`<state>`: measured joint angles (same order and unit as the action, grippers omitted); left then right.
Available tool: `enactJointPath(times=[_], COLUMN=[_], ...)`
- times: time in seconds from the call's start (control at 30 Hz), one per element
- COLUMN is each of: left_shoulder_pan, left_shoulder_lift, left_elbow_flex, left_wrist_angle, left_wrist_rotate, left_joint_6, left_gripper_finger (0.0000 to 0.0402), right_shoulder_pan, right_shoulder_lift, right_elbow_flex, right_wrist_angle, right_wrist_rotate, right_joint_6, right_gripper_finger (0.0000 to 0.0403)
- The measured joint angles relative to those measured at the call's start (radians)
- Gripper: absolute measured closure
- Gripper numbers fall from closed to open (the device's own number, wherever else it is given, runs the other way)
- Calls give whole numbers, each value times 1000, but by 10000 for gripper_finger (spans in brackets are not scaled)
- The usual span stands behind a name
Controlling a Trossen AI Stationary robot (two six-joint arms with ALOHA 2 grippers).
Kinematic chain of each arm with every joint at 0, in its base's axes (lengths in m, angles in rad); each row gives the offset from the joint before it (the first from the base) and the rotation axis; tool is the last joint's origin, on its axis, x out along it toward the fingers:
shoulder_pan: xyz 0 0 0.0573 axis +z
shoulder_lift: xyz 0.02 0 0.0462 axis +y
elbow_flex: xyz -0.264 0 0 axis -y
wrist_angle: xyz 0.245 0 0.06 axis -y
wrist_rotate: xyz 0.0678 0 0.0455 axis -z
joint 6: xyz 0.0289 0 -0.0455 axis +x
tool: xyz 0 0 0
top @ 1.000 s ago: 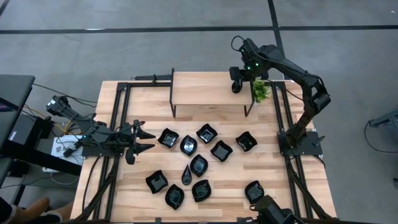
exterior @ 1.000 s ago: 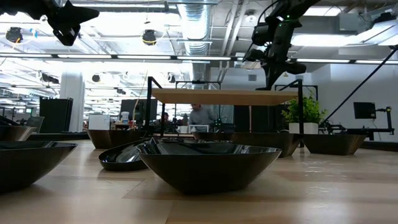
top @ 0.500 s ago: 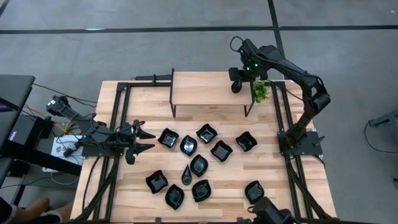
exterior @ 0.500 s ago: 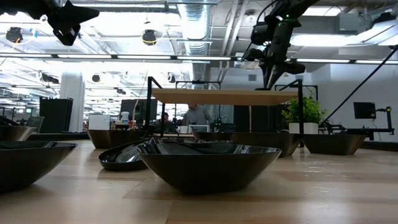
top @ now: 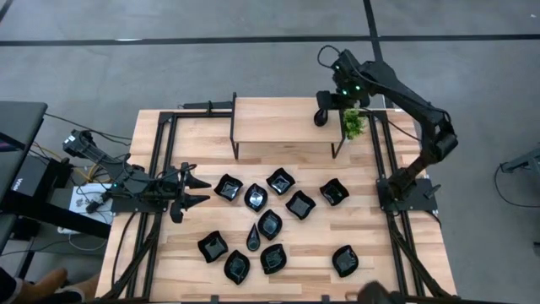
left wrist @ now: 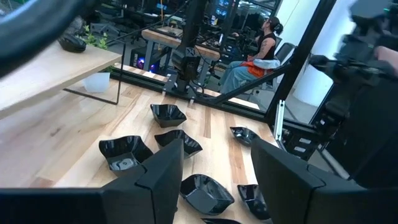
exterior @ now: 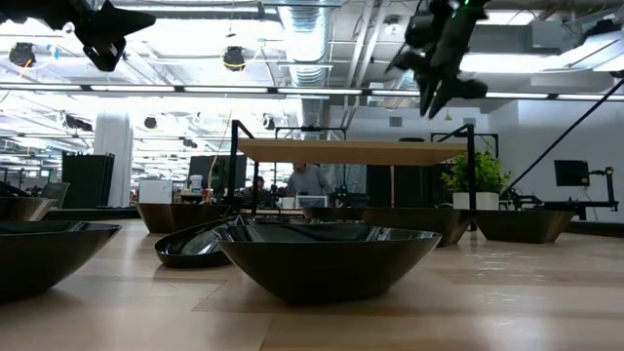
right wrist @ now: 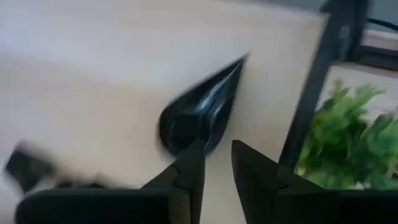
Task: Pick & Place Mini shaped plates
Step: Stack the black drop shaped plate on top of the other black drop shaped plates on the shelf
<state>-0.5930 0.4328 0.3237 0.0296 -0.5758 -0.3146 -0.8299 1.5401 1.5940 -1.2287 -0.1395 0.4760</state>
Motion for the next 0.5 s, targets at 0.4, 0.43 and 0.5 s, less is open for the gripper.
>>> enactJointPath(times=[0.4,0.43,0.5], left_shoulder_pan=[0,0,0], left_shoulder_lift=[1,1,3], left_elbow_flex=[0,0,0], left_wrist_angle=[6,8,11], left_wrist_rotate=[0,0,-1], left_joint_6=[-35,-35,-35], left_gripper_finger=[211,211,211], right_shoulder_pan=[300,326,381], right_shoulder_lift=[-387,-433,-519], right_elbow_flex=[-211,-269,-400], right_wrist_angle=[207,265,378], right_wrist_rotate=[-72,-77,-79], right_joint_6=[-215,-203,-153], right_gripper_finger=[344,344,344])
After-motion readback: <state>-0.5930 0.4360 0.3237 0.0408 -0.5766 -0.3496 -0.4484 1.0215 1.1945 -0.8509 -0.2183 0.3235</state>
